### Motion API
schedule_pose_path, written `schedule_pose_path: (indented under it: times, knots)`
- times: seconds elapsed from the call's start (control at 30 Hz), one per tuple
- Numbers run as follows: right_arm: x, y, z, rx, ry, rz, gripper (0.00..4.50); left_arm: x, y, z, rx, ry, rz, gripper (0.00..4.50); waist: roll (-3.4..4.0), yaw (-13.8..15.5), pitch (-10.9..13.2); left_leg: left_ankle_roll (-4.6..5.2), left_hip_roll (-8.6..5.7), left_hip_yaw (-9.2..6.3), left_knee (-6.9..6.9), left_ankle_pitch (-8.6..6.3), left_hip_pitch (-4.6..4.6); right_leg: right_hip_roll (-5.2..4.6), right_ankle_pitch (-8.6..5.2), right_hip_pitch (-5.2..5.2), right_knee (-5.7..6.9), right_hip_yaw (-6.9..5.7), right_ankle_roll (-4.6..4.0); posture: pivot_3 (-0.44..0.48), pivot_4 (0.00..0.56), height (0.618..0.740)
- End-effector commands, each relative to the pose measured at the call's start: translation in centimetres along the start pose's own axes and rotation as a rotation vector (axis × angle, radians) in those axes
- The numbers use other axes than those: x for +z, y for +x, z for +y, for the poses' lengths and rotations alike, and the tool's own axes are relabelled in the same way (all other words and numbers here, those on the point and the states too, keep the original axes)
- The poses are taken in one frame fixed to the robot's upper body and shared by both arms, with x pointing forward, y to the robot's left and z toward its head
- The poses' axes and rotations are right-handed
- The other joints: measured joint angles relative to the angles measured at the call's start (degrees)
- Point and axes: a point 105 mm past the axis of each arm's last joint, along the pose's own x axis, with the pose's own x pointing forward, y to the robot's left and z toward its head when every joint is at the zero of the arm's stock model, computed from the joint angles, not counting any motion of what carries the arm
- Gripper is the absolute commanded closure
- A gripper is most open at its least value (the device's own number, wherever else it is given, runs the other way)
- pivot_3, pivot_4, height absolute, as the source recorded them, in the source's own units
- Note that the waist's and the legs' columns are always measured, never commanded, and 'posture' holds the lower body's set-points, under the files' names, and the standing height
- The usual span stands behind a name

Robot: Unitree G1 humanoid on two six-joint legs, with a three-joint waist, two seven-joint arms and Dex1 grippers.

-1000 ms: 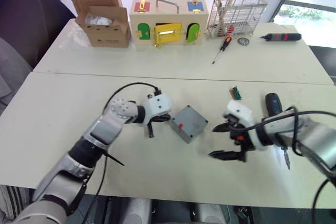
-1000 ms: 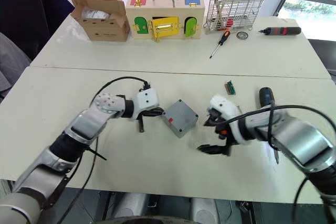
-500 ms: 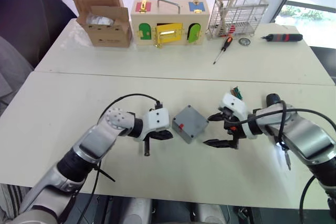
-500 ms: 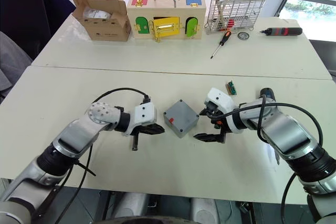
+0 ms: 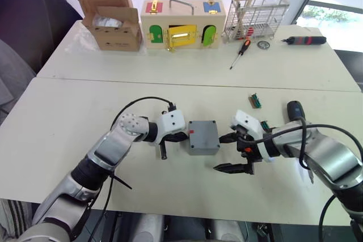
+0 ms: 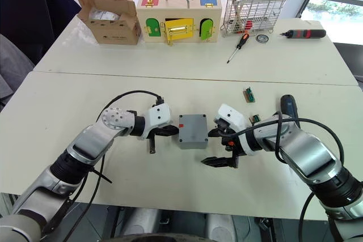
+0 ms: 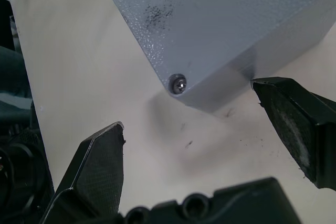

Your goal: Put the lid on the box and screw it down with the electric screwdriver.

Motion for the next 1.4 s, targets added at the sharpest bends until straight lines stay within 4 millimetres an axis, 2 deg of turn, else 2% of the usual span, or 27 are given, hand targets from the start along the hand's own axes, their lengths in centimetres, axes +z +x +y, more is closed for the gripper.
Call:
schedule_pose_path:
  times: [0.03, 0.23, 0.37, 0.5, 0.6, 0.73, 0.83, 0.93, 1.03, 1.13, 1.4]
  knots:
    - [1.1, -0.1, 0.5, -0.001, -0.047, -0.037, 0.04, 1.0, -0.3, 0.4, 0.017, 0.036, -0.030, 4.50, 0.00, 0.00, 0.00, 0.00, 0.00, 0.00, 0.00, 0.00, 0.00, 0.00, 0.00, 0.00, 0.00, 0.00, 0.00, 0.000, 0.150, 0.735]
    - [0.9, -0.3, 0.2, -0.018, -0.048, -0.027, 0.04, 1.0, -0.4, 0.5, 0.023, 0.037, -0.031, 4.50, 0.00, 0.02, 0.00, 0.00, 0.00, 0.00, 0.00, 0.00, 0.00, 0.00, 0.00, 0.00, 0.00, 0.00, 0.00, 0.000, 0.150, 0.735]
    - [0.6, -1.7, -0.8, -0.093, -0.024, -0.012, 0.04, 0.7, -1.2, 1.0, 0.053, 0.048, -0.017, 4.50, 0.00, 0.03, 0.00, 0.00, -0.01, 0.00, 0.00, 0.00, 0.00, 0.00, 0.00, 0.00, 0.00, 0.00, 0.00, 0.000, 0.150, 0.735]
    - [0.6, -4.4, -1.1, -0.160, 0.032, -0.034, 0.04, 1.0, -2.5, 1.3, 0.066, 0.057, -0.026, 4.50, 0.00, 0.06, 0.00, 0.00, -0.01, 0.00, 0.00, 0.00, 0.00, 0.00, 0.00, 0.00, 0.00, 0.00, 0.00, 0.000, 0.150, 0.735]
    - [1.2, -7.6, -2.2, -0.285, 0.073, -0.110, 0.04, 2.0, -4.2, 1.5, 0.054, 0.070, -0.048, 4.50, 0.00, 0.04, 0.00, 0.01, 0.00, -0.01, -0.01, 0.00, 0.00, 0.00, 0.00, 0.01, 0.00, 0.00, 0.00, 0.000, 0.150, 0.735]
    - [1.4, -11.9, -4.3, -0.486, 0.172, -0.292, 0.04, 5.2, -6.3, 1.1, 0.008, 0.039, -0.189, 4.50, 0.00, 0.13, 0.00, 0.00, 0.00, -0.02, -0.01, 0.00, -0.01, -0.01, 0.00, 0.03, 0.00, 0.01, 0.00, 0.000, 0.150, 0.735]
    - [0.2, -13.2, -6.0, -0.605, 0.296, -0.363, 0.04, 7.0, -6.8, 0.2, -0.051, 0.001, -0.280, 4.50, -0.07, 0.03, -0.04, 0.00, 0.00, -0.04, 0.00, 0.00, 0.02, 0.00, 0.00, 0.08, 0.00, 0.01, 0.00, 0.000, 0.150, 0.735]
    - [-1.5, -13.0, -6.2, -0.655, 0.338, -0.390, 0.04, 7.8, -6.3, -1.3, -0.123, -0.022, -0.320, 4.50, -0.06, 0.06, -0.05, 0.00, 0.00, -0.03, -0.02, 0.00, 0.03, -0.01, 0.00, 0.07, 0.01, 0.02, 0.00, 0.000, 0.150, 0.735]
    - [-3.3, -11.9, -6.1, -0.695, 0.322, -0.344, 0.04, 7.7, -5.4, -1.7, -0.127, -0.028, -0.316, 4.50, -0.05, 0.01, -0.05, 0.00, 0.00, -0.07, -0.05, 0.00, 0.03, 0.01, 0.00, 0.06, 0.05, 0.02, 0.00, 0.000, 0.150, 0.735]
    - [-4.8, -10.8, -6.2, -0.736, 0.330, -0.346, 0.67, 7.8, -4.6, -2.0, -0.134, -0.034, -0.320, 4.50, -0.05, -0.08, -0.05, -0.02, -0.01, 0.02, 0.00, 0.01, 0.05, 0.01, 0.00, 0.08, 0.05, 0.06, 0.00, 0.000, 0.150, 0.735]
    - [-7.3, -9.3, -7.0, -0.794, 0.371, -0.354, 0.67, 7.1, -4.2, -2.4, -0.134, -0.059, -0.306, 4.50, -0.04, -0.04, -0.06, -0.03, 0.00, 0.02, -0.02, 0.02, 0.09, 0.02, 0.00, 0.08, 0.04, 0.08, 0.01, 0.000, 0.150, 0.735]
